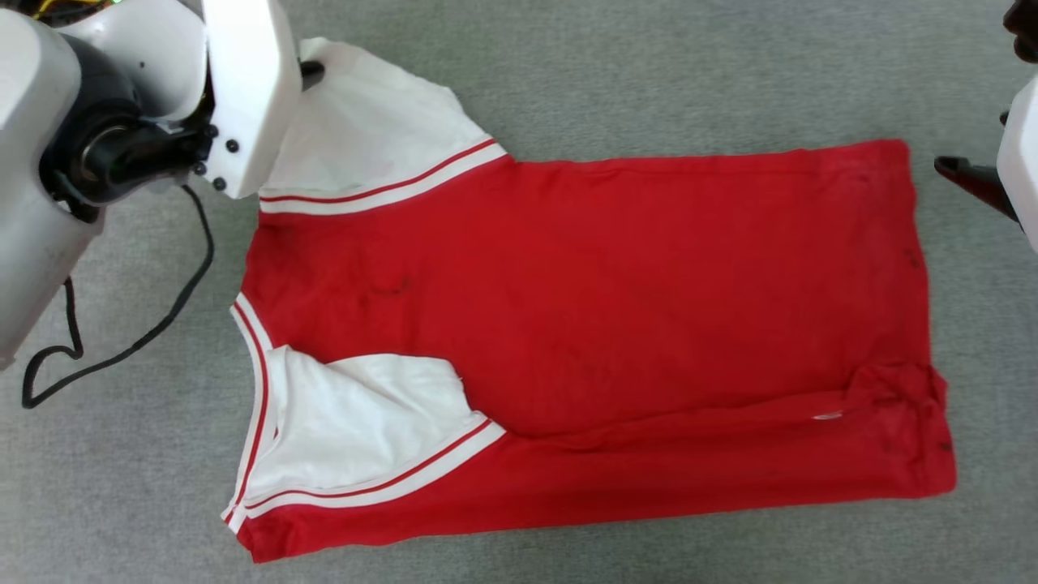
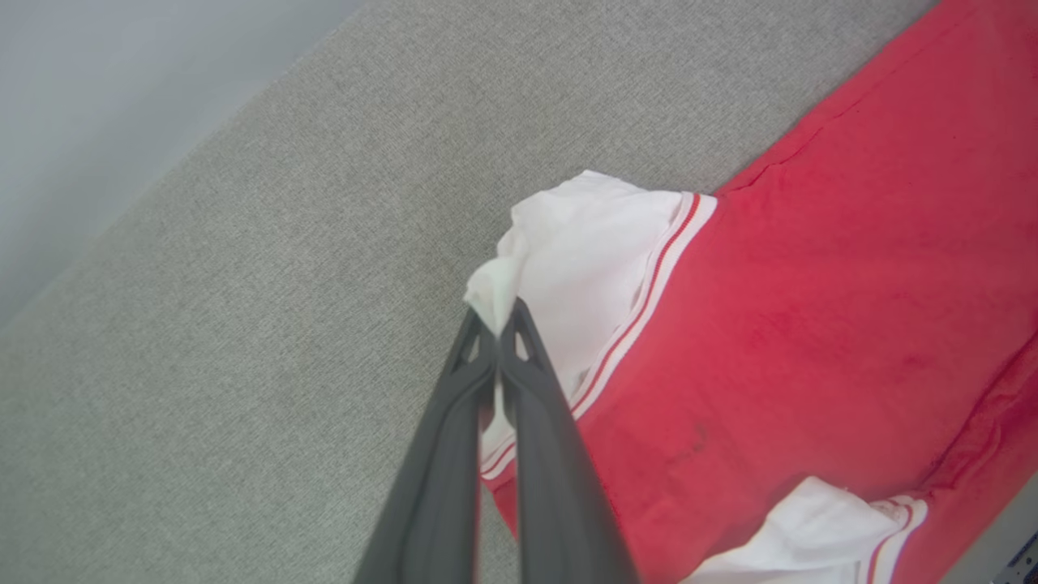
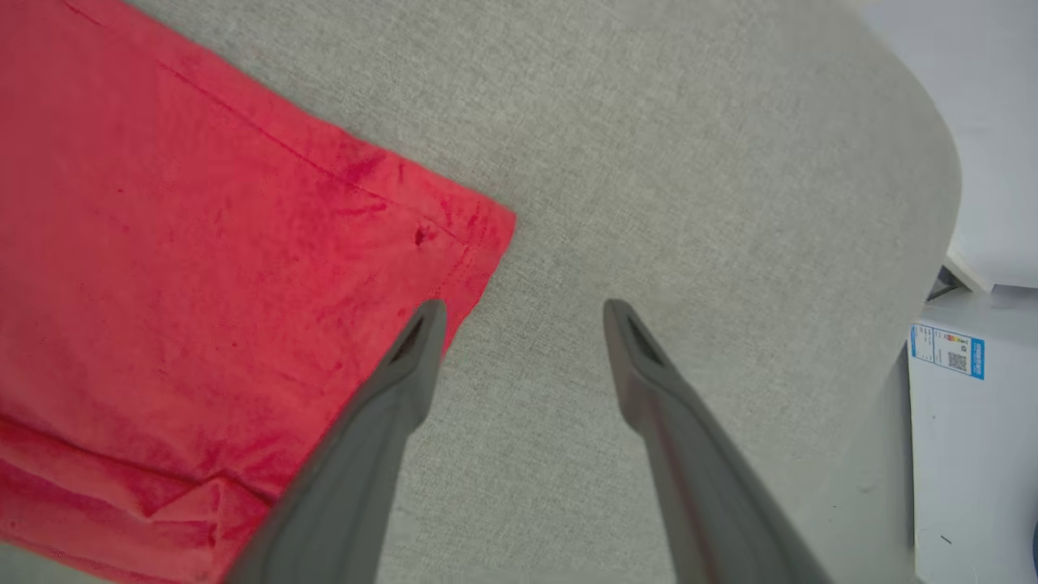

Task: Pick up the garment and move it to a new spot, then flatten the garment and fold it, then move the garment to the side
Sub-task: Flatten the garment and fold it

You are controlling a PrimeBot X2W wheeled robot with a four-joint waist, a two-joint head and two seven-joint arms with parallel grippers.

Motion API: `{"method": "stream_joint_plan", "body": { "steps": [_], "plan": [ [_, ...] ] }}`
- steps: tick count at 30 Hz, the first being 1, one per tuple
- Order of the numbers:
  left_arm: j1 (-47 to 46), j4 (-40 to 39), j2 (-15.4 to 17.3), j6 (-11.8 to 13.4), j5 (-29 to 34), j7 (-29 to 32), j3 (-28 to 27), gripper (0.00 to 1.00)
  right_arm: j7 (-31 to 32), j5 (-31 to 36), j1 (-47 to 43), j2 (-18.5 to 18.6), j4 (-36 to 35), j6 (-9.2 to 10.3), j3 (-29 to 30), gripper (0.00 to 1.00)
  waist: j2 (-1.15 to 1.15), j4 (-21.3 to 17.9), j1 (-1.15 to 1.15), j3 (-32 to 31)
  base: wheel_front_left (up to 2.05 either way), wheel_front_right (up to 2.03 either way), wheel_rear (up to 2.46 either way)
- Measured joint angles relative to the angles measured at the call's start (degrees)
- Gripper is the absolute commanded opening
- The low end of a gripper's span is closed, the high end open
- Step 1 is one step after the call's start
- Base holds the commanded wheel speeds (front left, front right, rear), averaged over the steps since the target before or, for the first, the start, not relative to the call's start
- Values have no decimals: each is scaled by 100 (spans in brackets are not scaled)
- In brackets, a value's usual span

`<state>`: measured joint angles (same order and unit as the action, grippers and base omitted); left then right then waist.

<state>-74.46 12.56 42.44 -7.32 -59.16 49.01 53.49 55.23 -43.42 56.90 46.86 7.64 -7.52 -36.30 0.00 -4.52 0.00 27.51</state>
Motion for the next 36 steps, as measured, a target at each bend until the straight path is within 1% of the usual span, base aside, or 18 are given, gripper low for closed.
{"method": "stream_joint_plan", "body": {
  "steps": [4, 7, 10, 12, 14, 15, 16, 21, 26, 31, 33, 36],
  "plan": [
    [-103, -178, -42, -1, -8, -108, 64, 0, 494, -155, 244, -124, 475, 1, -147, 100, 0, 173, 0, 152, 0, 0, 0],
    [-152, -242, -37, -1, -26, -190, 101, 0, 512, -210, 293, -321, 784, 1, -135, 100, 0, 300, 0, 282, 0, 0, 0],
    [-209, -238, -25, -2, -59, -292, 105, 0, 388, -233, 272, -499, 1072, 1, -140, 100, 0, 419, 0, 412, 0, 0, 0],
    [-246, -247, 5, -2, -37, -345, 122, 0, 352, -229, 210, -531, 1146, 3, -248, 100, 0, 487, 0, 487, 0, 0, 0],
    [-246, -242, 25, -3, -23, -394, 158, 0, 287, -194, 208, -476, 1124, 2, -386, 100, 0, 535, 1, 548, 0, 0, 0],
    [-246, -238, 31, -5, -23, -426, 174, 0, 255, -203, 210, -449, 1122, 2, -427, 42, 0, 553, 1, 567, 0, 0, 0],
    [-246, -235, 35, -5, -24, -438, 189, 0, 186, -219, 216, -428, 1131, 2, -446, 0, 0, 562, 0, 576, 0, 0, 0],
    [-196, -219, 18, -7, -102, -571, 294, 0, -298, -335, 280, -463, 1302, 1, -494, 0, 0, 535, 0, 459, 0, 0, 0],
    [-12, -240, 56, -7, -171, -812, 354, 0, -960, -524, 270, -438, 1270, 1, -561, 0, 0, 491, 0, 156, 0, 0, 0],
    [359, -549, 298, -7, -290, -1070, 390, 0, -1491, -815, -15, -248, 1042, 0, -712, 0, 0, 442, 0, -235, 0, 0, 0],
    [581, -723, 454, -4, -310, -1149, 430, 0, -1691, -868, -192, -130, 933, 1, -800, 0, 0, 427, 0, -394, 0, 0, 0],
    [956, -1050, 736, 88, -382, -1300, 449, 0, -1949, -953, -496, 20, 795, 1, -918, 0, 0, 401, 0, -624, 0, 0, 0]
  ]
}}
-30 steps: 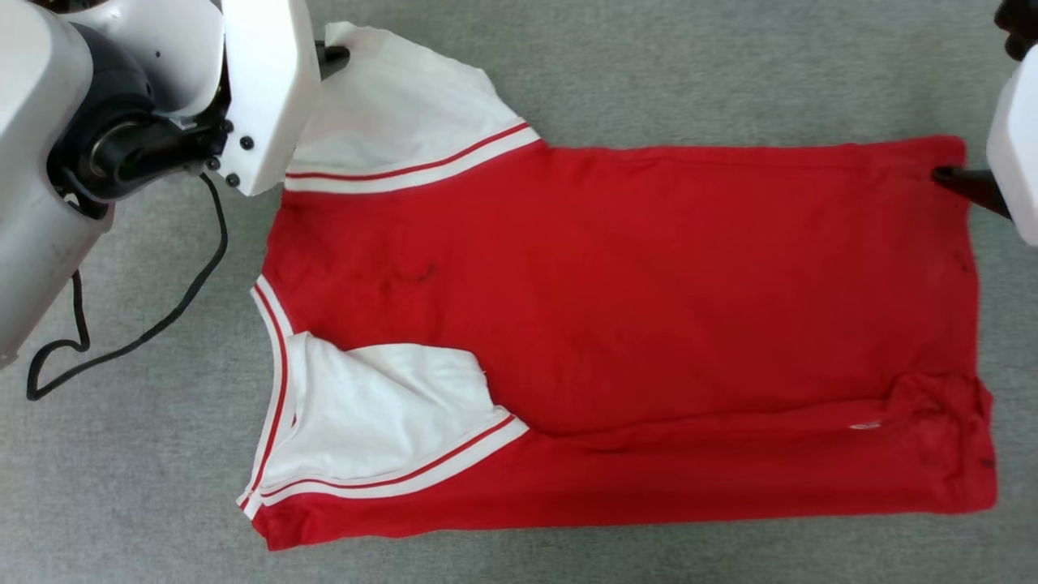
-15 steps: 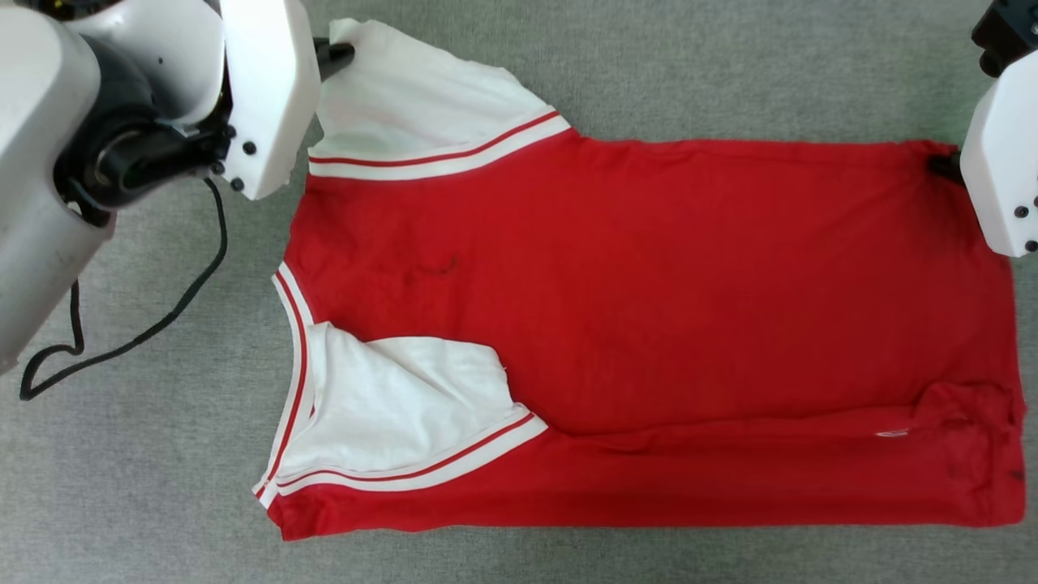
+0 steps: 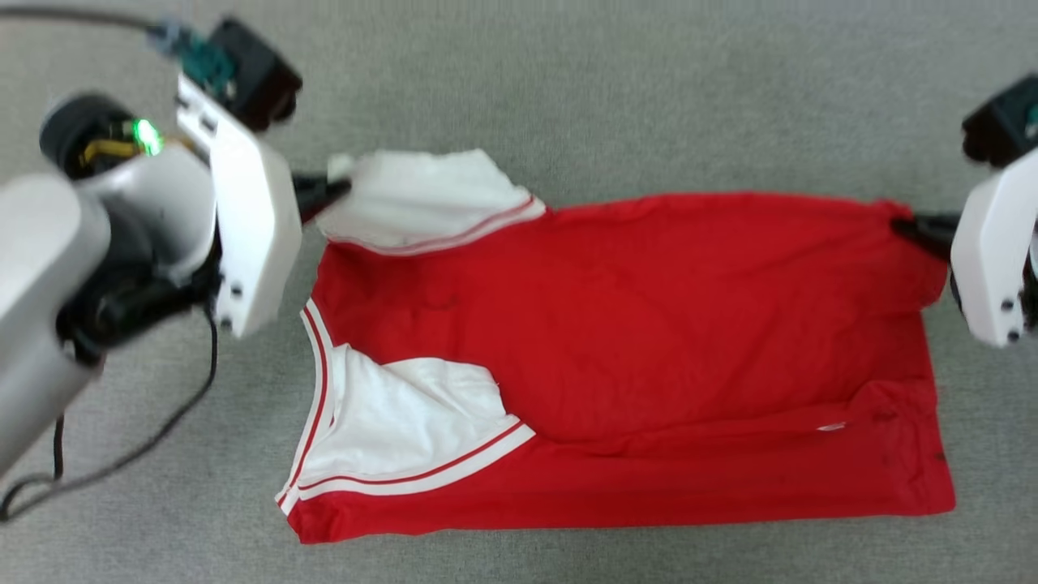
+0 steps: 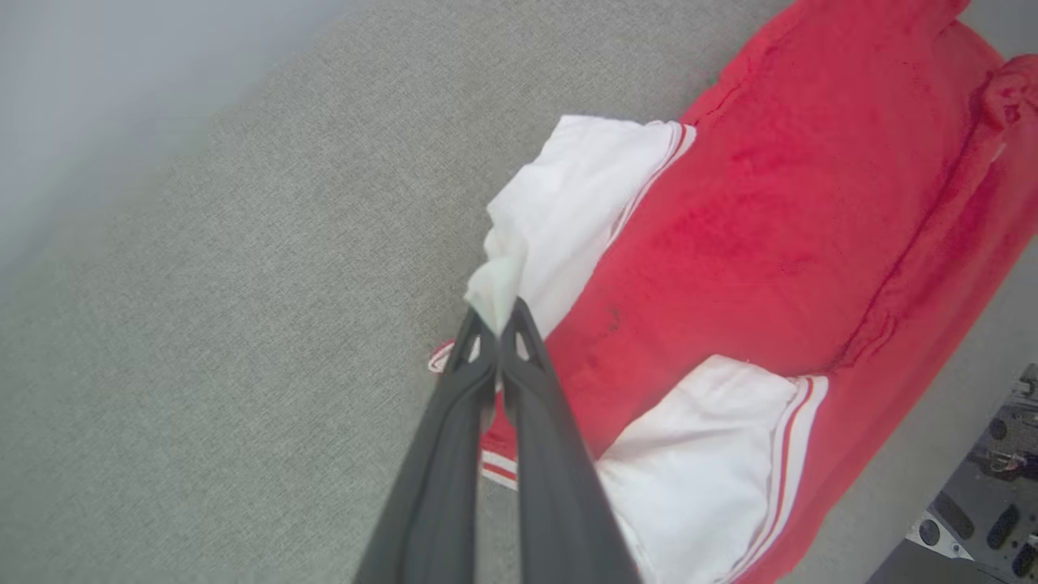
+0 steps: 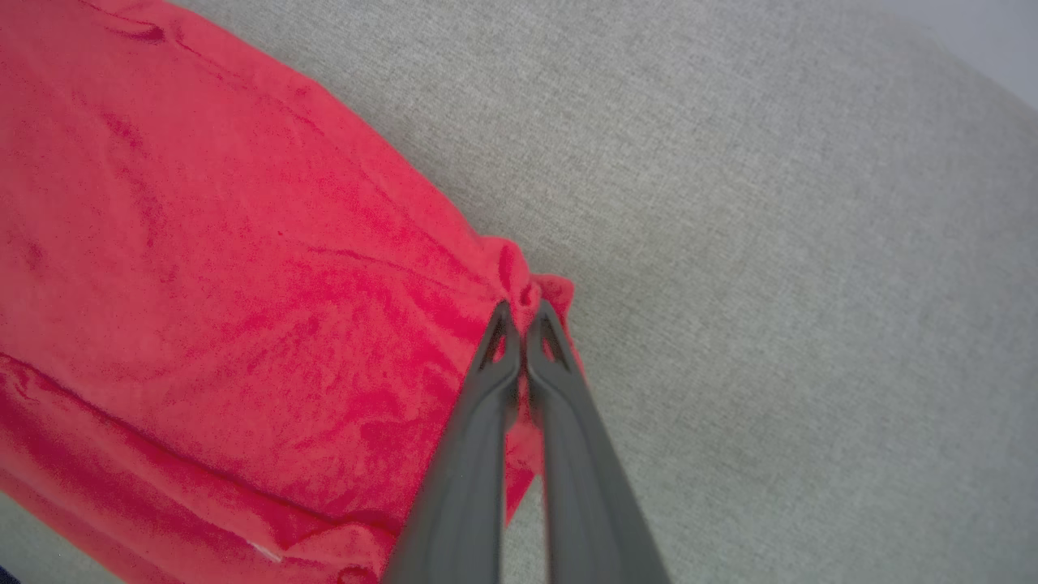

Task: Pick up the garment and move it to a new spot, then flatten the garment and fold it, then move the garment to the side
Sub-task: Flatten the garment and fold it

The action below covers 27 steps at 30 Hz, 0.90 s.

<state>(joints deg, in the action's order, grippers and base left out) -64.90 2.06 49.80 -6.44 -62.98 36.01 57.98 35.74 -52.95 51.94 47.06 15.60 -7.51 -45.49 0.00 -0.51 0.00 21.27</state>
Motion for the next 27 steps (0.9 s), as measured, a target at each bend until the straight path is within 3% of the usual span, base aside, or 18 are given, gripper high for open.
{"method": "stream_joint_plan", "body": {
  "steps": [10, 15, 19, 25, 26, 27],
  "plan": [
    [1389, -1061, 858, 553, -310, -436, 222, 0, -601, -118, -999, 443, -332, 0, -244, 0, 0, 6, 0, -612, 0, 0, 0],
    [2054, -1261, 1062, 767, -458, -680, 431, 0, -675, -200, -1540, 591, -500, 0, -289, 0, 0, 31, 1, -757, 0, 0, 0],
    [2476, -1163, 1021, 851, -548, -862, 617, 0, -755, -209, -1897, 512, -436, 0, -290, 0, 0, 22, 1, -712, 0, 0, 0],
    [2781, -635, 662, 802, -587, -1005, 839, 0, -847, -134, -2079, 121, -60, 0, -318, 0, 0, -5, 0, -551, 0, 0, 0],
    [2796, -542, 611, 798, -559, -1005, 867, 0, -842, -124, -2075, 90, -22, 0, -330, 2, 0, -13, 0, -533, 0, 0, 0],
    [2796, -465, 559, 797, -526, -1014, 883, 0, -842, -120, -2068, 63, 13, 0, -326, 27, 0, -18, 0, -523, 0, 0, 0]
  ]
}}
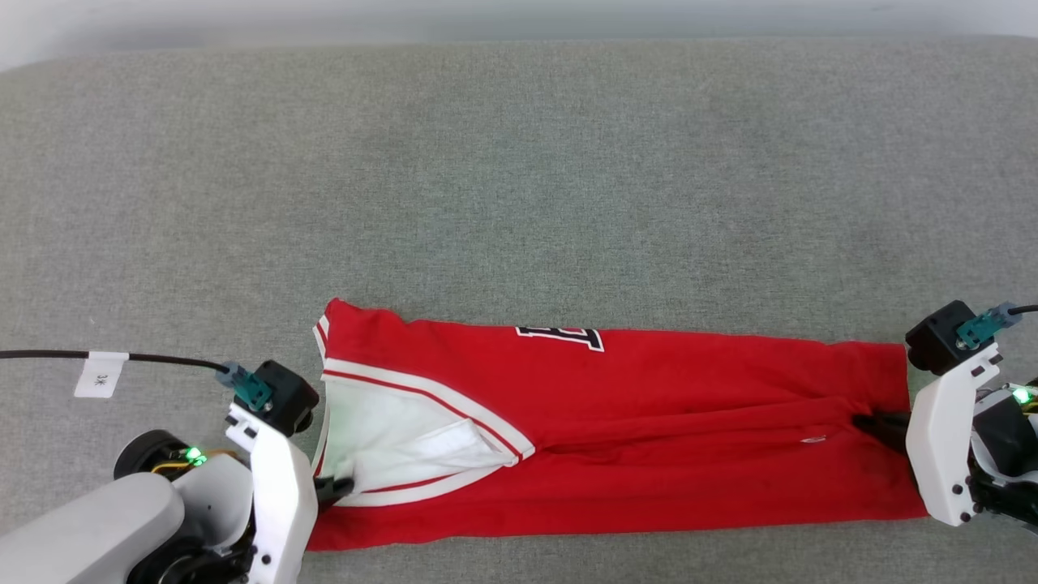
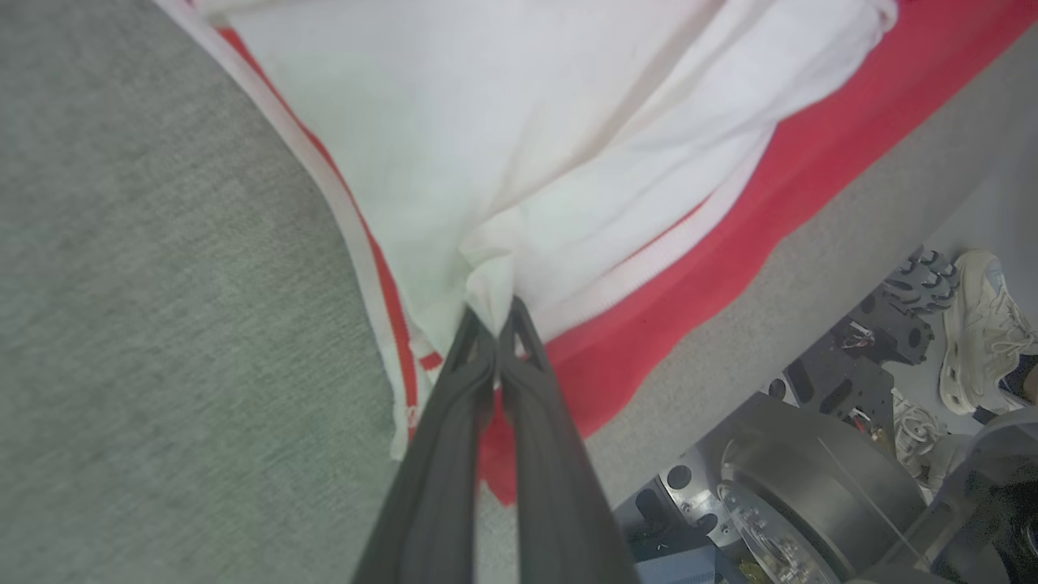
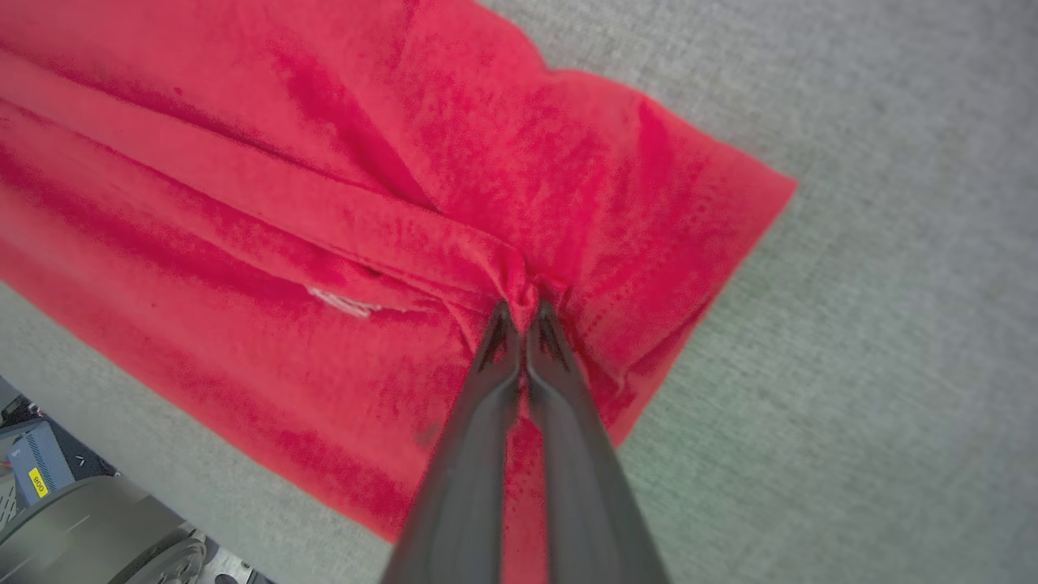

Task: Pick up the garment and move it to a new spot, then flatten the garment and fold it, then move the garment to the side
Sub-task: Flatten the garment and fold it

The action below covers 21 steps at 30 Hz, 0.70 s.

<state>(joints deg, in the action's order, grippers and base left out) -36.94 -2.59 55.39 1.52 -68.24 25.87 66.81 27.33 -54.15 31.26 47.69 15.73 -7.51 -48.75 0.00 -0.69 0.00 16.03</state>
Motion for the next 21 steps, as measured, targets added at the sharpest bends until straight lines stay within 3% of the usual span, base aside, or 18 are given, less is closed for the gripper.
{"method": "stream_joint_plan", "body": {
  "steps": [1, 2, 7, 10, 15, 21],
  "plan": [
    [0, 65, -53, -2, -7, -60, -14, 11, -1, -27, 1, -27, 24, 0, 12, 100, 0, -1, 0, -5, 0, 0, 0],
    [0, 96, -86, -9, 3, -140, -37, 100, -10, -60, 1, -48, 23, 0, 38, 100, 0, -4, 0, -18, 0, 0, 0],
    [-7, 81, -29, 31, 202, -700, -256, 100, -245, -119, -5, 11, -219, -1, 145, 100, 0, -24, 0, -178, 0, 0, 0],
    [-12, -78, -1, 226, 434, -1268, -455, 100, -708, -119, -5, 168, -412, 0, 511, 100, 0, -29, 0, -301, 0, 0, 0],
    [12, -87, -135, 999, 966, -2497, -850, 100, -1329, -118, -214, 257, -549, 0, 1220, 100, 0, -9, 0, -445, 0, 0, 0],
    [346, 140, -498, 2070, 1325, -3836, -1338, 100, -1573, 14, -775, 234, -270, 0, 2003, 100, 0, 31, 0, -454, 0, 0, 0]
  ]
}}
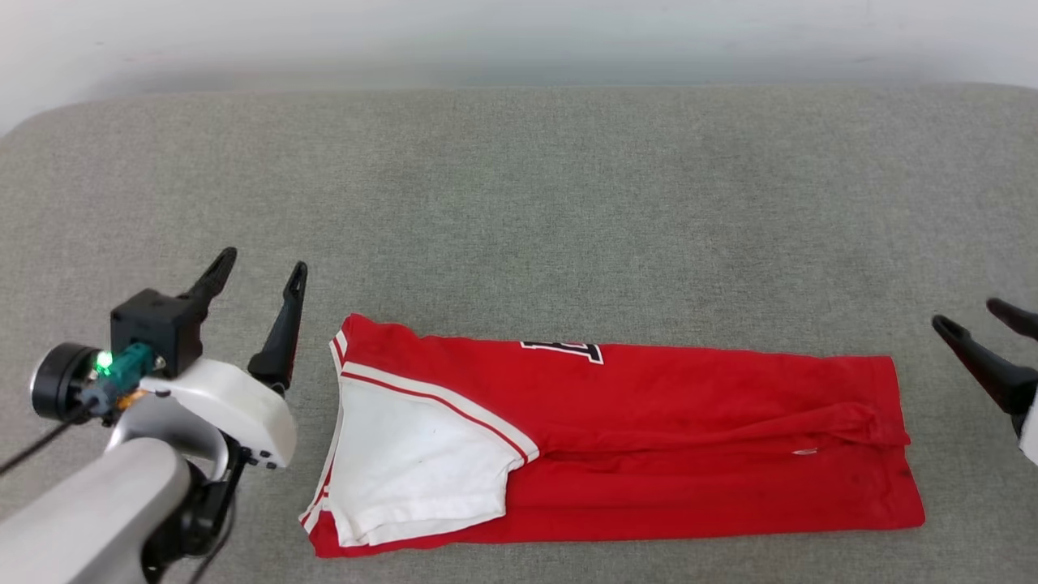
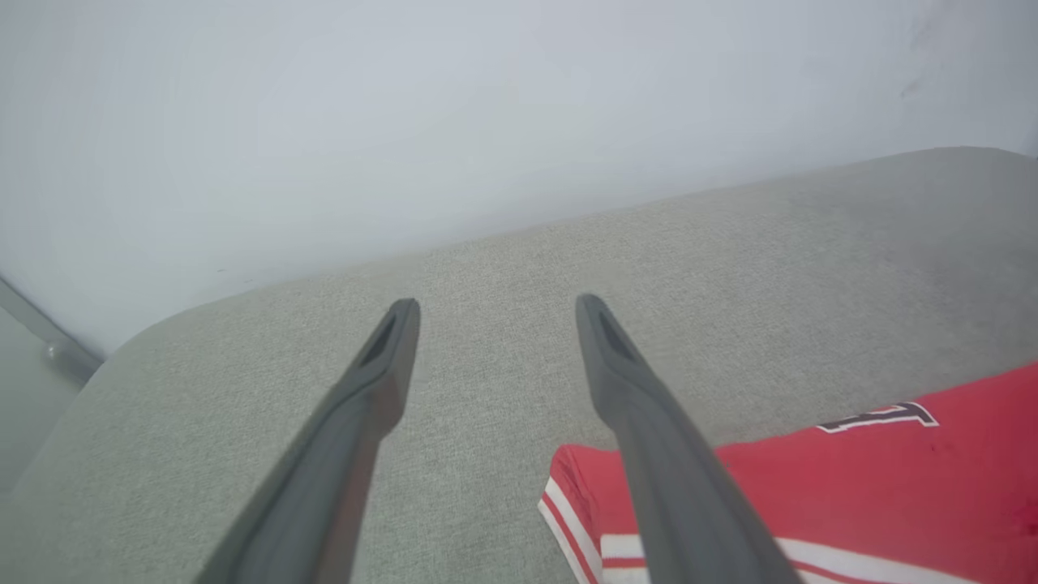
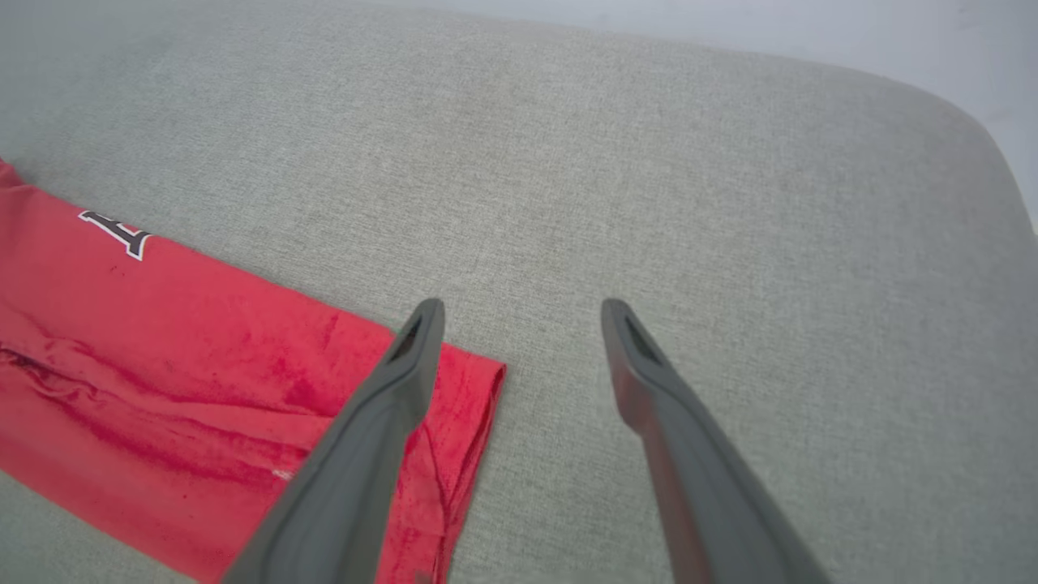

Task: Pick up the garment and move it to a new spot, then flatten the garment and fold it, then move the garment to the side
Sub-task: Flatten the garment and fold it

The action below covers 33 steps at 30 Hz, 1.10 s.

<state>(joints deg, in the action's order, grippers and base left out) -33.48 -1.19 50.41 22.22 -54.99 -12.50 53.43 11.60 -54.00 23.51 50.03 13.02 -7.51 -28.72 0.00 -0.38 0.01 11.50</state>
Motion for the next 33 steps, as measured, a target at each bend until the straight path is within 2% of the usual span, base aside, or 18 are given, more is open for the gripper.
{"method": "stream_joint_plan", "body": {
  "steps": [3, 7, 12, 14, 19, 25, 29, 30, 32, 33],
  "plan": [
    [202, 82, -242, 411, 196, -194, -258, 100, -41, 66, -309, -164, 193, 0, 348, 100, 0, 8, 0, 32, 0, 0, 0],
    [525, 112, -544, 821, 666, -240, -810, 100, 62, -22, -645, -506, 433, 0, 745, 100, 0, 22, -1, 85, 0, 0, 0],
    [1212, -2, -1152, 1113, 1474, -249, -1786, 100, 245, -282, -991, -928, 581, 0, 1023, 100, 0, 89, 0, 152, 0, 0, 0],
    [1488, 2, -1404, 1105, 1797, -249, -2146, 100, 288, -361, -1079, -1082, 637, 0, 1082, 100, 0, 116, -1, 180, 0, 0, 0],
    [2092, -3, -2061, 828, 2552, -249, -2936, 100, 526, -610, -1183, -1416, 759, 0, 1085, 100, 0, 189, -1, 226, 0, 0, 0],
    [2576, -80, -2727, 443, 3529, -249, -3521, 100, 737, -719, -1171, -1651, 835, 2, 917, 100, 0, 283, 0, 239, 0, 0, 0],
    [2835, -30, -3106, 180, 3914, -249, -3818, 100, 759, -654, -1110, -1728, 877, 13, 779, 100, 0, 331, 0, 233, 0, 0, 0],
    [2877, -26, -3192, 127, 3999, -249, -3900, 100, 767, -635, -1093, -1736, 877, 19, 731, 73, 0, 340, 0, 228, 0, 0, 0],
    [2962, -42, -3344, 19, 4189, -249, -4065, 100, 761, -568, -1059, -1738, 890, 31, 673, 0, 0, 349, 0, 215, 0, 0, 0],
    [3019, -57, -3418, -26, 4286, -249, -4125, 100, 758, -545, -1045, -1741, 909, 32, 650, 0, 0, 349, 0, 202, 0, 0, 0]
  ]
}}
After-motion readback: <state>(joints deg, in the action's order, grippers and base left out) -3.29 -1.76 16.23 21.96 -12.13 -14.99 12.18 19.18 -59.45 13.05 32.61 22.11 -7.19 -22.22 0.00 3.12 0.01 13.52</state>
